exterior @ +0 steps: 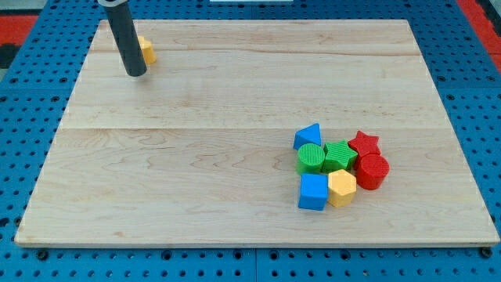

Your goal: Move the yellow heart towards the top left corner

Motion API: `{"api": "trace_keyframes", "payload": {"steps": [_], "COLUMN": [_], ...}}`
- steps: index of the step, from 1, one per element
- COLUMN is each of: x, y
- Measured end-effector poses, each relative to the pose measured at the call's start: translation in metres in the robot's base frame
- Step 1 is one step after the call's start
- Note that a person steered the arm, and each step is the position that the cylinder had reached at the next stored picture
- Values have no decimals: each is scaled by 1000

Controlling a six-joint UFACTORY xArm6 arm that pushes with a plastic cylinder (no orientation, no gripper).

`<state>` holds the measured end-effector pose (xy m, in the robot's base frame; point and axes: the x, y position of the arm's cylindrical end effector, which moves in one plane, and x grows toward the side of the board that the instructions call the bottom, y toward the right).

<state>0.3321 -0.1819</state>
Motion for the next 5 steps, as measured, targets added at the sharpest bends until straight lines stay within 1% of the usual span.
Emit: {"api": "trace_keyframes", "payload": {"steps": [1,2,3,4,5], "x": [-23,-57,-74,-68,-68], "y": [29,28,28,48,55]}}
